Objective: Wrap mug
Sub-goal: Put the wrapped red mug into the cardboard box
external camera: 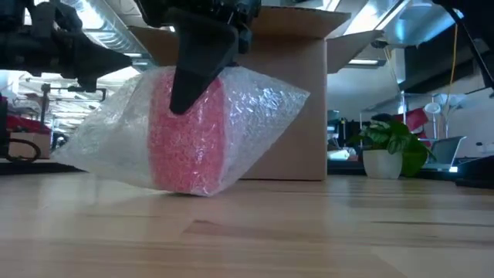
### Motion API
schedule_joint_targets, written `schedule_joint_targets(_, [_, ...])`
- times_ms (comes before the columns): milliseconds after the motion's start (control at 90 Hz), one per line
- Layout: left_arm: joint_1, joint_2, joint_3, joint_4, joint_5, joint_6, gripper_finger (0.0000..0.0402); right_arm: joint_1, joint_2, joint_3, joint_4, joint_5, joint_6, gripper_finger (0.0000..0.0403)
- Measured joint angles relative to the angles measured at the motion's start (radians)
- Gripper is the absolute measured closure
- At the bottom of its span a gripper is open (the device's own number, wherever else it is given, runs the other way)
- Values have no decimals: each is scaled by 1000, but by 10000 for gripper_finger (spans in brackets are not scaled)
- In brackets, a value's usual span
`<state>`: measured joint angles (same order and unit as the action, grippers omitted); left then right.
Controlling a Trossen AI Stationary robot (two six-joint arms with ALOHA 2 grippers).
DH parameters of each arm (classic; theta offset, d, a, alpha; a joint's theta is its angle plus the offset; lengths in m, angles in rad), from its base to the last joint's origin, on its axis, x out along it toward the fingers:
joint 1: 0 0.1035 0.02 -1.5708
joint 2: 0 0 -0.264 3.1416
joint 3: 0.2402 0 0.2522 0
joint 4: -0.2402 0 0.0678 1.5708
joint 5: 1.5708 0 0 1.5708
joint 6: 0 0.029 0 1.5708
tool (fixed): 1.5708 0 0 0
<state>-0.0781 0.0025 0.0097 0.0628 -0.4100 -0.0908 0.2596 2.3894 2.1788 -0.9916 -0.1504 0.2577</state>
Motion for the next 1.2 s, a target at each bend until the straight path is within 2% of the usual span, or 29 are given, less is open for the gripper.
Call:
schedule_joint_targets(144, [32,0,0,0,0,-21,402,0,0,0,0,1,1,389])
schedule_joint_targets(822, [33,2,0,0,-1,-14,402,19,-51,0,-8,66,27,400])
schedule_joint_targets(1011, [33,2,0,0,-1,-14,402,36,-86,0,43,78,23,401])
schedule_joint_targets(1200, [33,2,0,0,-1,-14,402,38,-162,1,190,67,2,401])
